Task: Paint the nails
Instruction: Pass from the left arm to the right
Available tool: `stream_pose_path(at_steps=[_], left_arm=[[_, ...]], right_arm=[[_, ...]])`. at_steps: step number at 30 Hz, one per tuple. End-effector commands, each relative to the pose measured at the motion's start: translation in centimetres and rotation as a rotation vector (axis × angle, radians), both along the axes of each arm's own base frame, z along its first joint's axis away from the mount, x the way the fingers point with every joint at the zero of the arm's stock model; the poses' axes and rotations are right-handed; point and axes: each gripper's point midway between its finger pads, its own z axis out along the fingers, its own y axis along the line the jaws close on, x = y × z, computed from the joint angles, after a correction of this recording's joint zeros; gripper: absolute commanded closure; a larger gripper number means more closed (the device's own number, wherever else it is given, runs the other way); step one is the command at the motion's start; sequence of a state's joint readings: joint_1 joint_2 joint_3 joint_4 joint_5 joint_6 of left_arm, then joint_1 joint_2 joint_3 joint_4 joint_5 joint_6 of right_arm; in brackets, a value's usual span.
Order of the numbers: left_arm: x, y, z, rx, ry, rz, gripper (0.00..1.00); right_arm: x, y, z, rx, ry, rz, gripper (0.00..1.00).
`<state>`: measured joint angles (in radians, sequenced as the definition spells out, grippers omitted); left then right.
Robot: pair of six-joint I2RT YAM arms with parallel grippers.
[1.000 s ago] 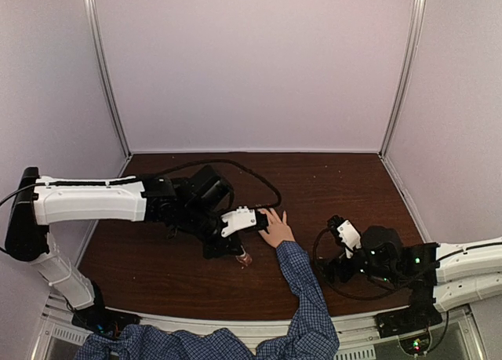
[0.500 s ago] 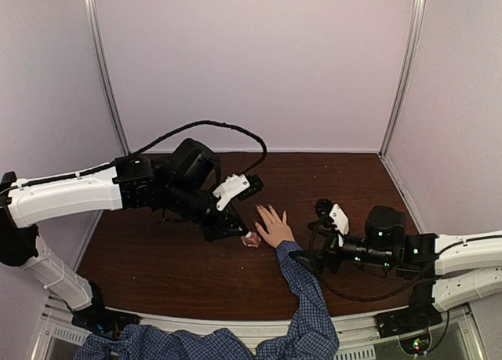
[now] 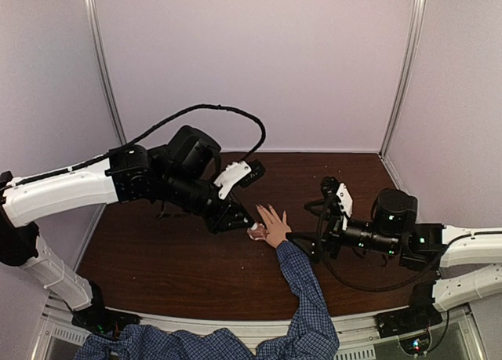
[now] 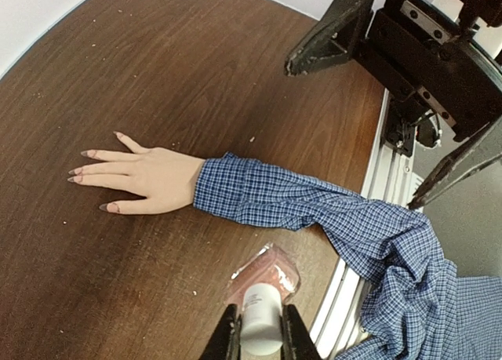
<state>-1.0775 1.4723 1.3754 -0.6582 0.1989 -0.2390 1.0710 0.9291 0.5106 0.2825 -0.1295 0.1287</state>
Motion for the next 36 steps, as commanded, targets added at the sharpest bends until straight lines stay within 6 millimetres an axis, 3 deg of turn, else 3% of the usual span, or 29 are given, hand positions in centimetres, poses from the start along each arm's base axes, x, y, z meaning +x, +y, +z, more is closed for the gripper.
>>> stream_pose_path(at_steps=[1, 7, 18, 36], left_arm=[[0.2, -1.1, 2.4, -0.072, 0.012, 0.019, 1.0], [-0.1, -1.8, 2.9, -0.101, 0.041, 0.006, 1.0], [-0.2, -3.4, 3.3, -0.167, 0.055, 0.022, 1.0], [-0.8, -4.7, 3.5, -0.188, 0.075, 0.007, 1.0]], right_arm=[[-0.1, 0.5, -0.1, -0.099, -0.016, 0.028, 0.0], [-1.4, 1.6, 0.0, -0.133, -0.069, 0.14, 0.01], [-1.9, 4.5, -1.3, -0.226, -0.11, 0.236, 0.21], [-1.1, 5.0, -1.2, -0.214, -0.13, 0.204, 0.47]])
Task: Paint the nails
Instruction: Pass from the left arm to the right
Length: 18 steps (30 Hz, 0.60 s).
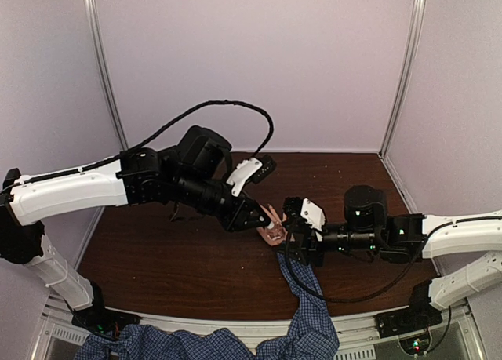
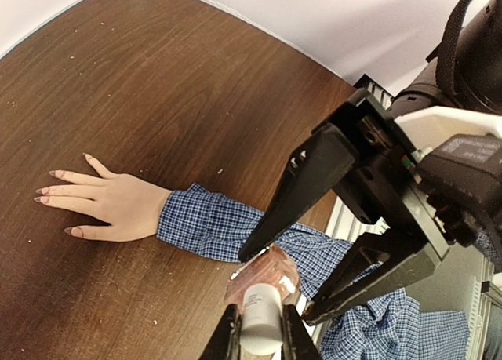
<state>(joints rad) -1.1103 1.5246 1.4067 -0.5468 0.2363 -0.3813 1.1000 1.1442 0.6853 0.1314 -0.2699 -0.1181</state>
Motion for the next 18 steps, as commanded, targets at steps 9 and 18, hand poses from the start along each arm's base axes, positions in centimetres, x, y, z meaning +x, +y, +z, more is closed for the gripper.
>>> stream_pose_path(at_steps=[9, 18], left_arm=[[-0.24, -1.71, 1.87, -0.071, -0.009, -0.025, 1.0], [-0.36, -1.77, 1.86, -0.072, -0.007, -0.028, 1.0]], right_arm=[[1.08, 0.32, 1.13, 0.016, -0.025, -0.053, 0.59], [1.25, 0.11, 0.85, 0.0, -0.03, -0.063, 0.76]])
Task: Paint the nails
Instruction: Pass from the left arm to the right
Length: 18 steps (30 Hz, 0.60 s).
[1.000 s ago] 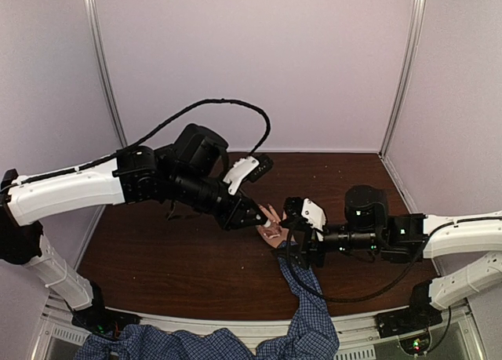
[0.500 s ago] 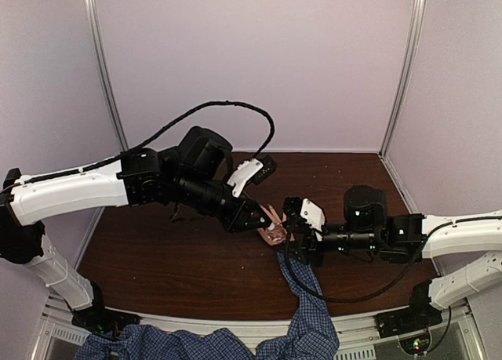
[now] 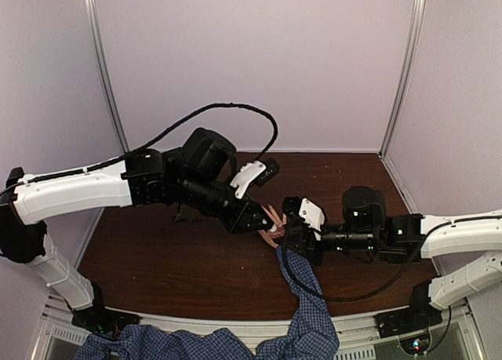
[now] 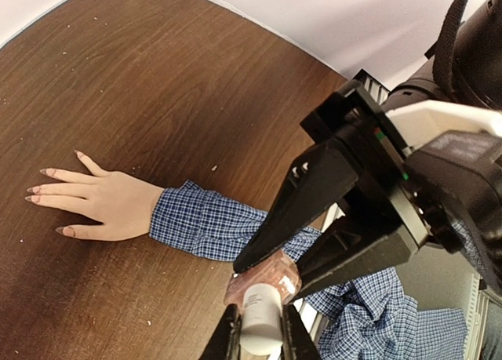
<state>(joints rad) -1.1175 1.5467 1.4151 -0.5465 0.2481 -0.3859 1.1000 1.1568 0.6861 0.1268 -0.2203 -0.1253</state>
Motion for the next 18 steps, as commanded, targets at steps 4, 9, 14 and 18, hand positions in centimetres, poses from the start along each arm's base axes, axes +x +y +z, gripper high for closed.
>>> stream_pose_path(at_steps=[4, 9, 14, 18], left_arm=[[-0.5, -1.3, 2.4, -0.084, -0.02, -0.044, 0.88], [-1.2, -0.6, 3.4, -0.096, -0.063, -0.093, 0.46], [-1.9, 1.0, 5.3, -0.15, -0.178, -0.14, 0.3], [-3.6, 1.9, 6.7, -0.222, -0.254, -0.242, 0.29]], right_arm=[[0.2, 0.2, 1.6, 0.026, -0.018, -0.008, 0.85], [-0.6, -0.3, 2.4, 0.045, -0.013, 0.019, 0.92], [-1.7, -0.8, 3.3, 0.061, 0.012, 0.055, 0.95], [-3.1, -0.9, 3.9, 0.073, 0.043, 0.122, 0.95]])
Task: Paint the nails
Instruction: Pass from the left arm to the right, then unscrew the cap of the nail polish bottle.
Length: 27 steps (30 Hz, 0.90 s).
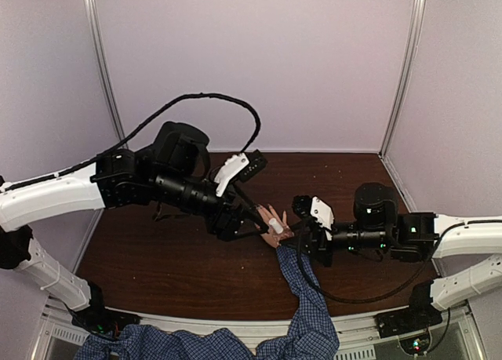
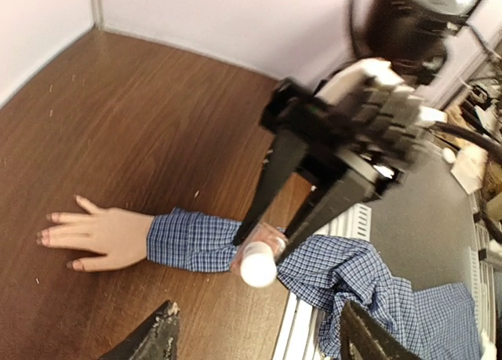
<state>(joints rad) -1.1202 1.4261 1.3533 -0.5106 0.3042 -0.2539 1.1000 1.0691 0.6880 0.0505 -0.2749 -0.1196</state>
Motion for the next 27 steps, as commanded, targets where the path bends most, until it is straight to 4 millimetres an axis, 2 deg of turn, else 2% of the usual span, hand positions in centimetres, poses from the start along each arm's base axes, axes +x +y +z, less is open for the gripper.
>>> stream_pose_path(at_steps=[1, 5, 9, 13, 27], left_arm=[[-2.1, 0.6, 3.7, -0.147, -0.15, -0.145, 0.29], [-3.8, 1.3, 3.9, -0.186, -0.241, -0.265, 0.31], [-6.0, 1.9, 3.3, -0.227, -0.339, -0.406, 0.32], [-7.4, 1.8, 2.9, -0.227, -0.402, -0.492, 0.33], [-9.6, 0.1, 2.4, -0.231, -0.505, -0.59, 0.45]], right_arm=[[-1.9, 0.2, 2.4, 0.052, 0.038, 0.091, 0.96], [-3.9, 0.3, 2.7, 0.052, 0.087, 0.193, 0.95], [-6.2, 0.5, 3.6, 0.063, 0.146, 0.323, 0.96], [-8.1, 0.8, 4.1, 0.064, 0.205, 0.437, 0.97], [-11.2, 1.8, 3.6, 0.005, 0.321, 0.619, 1.0]])
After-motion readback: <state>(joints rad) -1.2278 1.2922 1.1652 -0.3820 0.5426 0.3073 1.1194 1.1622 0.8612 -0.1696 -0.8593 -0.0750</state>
